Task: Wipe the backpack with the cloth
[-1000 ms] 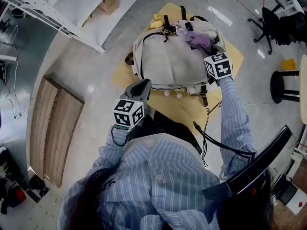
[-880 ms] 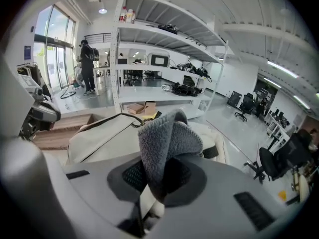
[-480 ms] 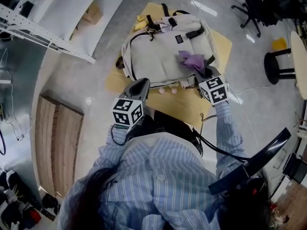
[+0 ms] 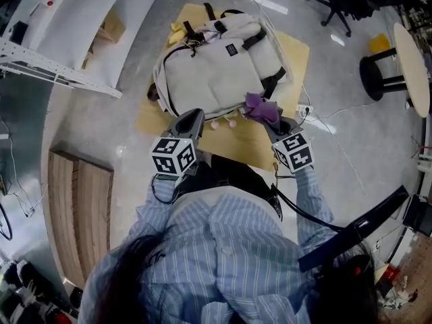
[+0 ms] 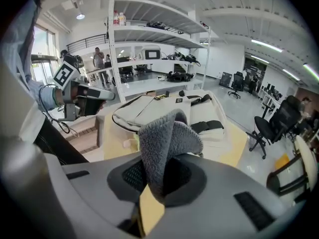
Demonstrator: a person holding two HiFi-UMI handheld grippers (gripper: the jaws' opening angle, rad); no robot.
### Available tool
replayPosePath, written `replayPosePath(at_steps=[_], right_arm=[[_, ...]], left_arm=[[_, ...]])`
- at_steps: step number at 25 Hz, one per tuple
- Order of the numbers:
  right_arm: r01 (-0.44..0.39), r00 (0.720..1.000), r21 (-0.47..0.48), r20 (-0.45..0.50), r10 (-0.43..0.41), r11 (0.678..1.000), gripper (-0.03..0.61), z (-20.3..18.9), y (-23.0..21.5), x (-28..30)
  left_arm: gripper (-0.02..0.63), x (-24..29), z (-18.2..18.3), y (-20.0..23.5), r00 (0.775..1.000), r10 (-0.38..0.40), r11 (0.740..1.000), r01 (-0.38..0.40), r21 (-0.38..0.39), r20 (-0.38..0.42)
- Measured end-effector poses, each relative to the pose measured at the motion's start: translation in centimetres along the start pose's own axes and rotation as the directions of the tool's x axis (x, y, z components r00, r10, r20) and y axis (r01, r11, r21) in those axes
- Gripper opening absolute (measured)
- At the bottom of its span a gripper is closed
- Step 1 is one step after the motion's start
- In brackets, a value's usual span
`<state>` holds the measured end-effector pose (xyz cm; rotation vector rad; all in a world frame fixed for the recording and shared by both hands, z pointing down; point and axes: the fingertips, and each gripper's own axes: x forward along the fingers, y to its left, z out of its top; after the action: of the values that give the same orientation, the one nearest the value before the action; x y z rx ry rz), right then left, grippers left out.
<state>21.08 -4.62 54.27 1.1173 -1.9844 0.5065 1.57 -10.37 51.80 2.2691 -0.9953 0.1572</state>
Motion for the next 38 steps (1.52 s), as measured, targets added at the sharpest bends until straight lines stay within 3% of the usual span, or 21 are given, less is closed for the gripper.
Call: replayPosePath(at_steps=[5, 13, 21, 28, 33, 38], right_arm=[[0.03, 0.998, -0.03, 0.053, -0.028, 0.999, 0.049, 2.2, -2.2, -1.6], [0.081, 0.978, -0.149, 0.203, -0.05, 0.986, 0.049, 11.7, -9.4, -2.9], [0.134, 0.975, -0.298, 0.209, -0.072, 0.945, 0.049, 20.6, -17.0, 2.9], [0.131, 0.971, -0.288, 0.232, -0.064, 0.948, 0.049, 27.9, -20.1, 9.5], [0.158, 0.973, -0.227, 0.201, -0.112, 0.961, 0.049, 26.4, -20.8, 12.6], [0.1, 0.983, -0.19, 0.169, -0.068, 0.977, 0.049, 21.7, -20.2, 12.2]], left_arm=[[0.021, 1.0, 0.3, -0.7, 1.0, -0.007, 1.0, 0.007, 0.004, 0.004], [0.021, 2.2, 0.7, -1.5, 1.0, 0.01, 1.0, -0.01, 0.005, 0.021], [0.021, 2.5, 1.1, -1.2, 0.996, 0.074, 0.997, -0.073, -0.02, 0.054], [0.021, 1.6, 0.4, 0.3, 0.983, 0.162, 0.985, -0.156, -0.076, 0.081], [0.021, 0.3, 0.1, 1.1, 0.976, 0.199, 0.977, -0.191, -0.096, 0.09], [0.021, 0.4, 0.3, 1.5, 0.971, 0.221, 0.972, -0.213, -0.095, 0.089]])
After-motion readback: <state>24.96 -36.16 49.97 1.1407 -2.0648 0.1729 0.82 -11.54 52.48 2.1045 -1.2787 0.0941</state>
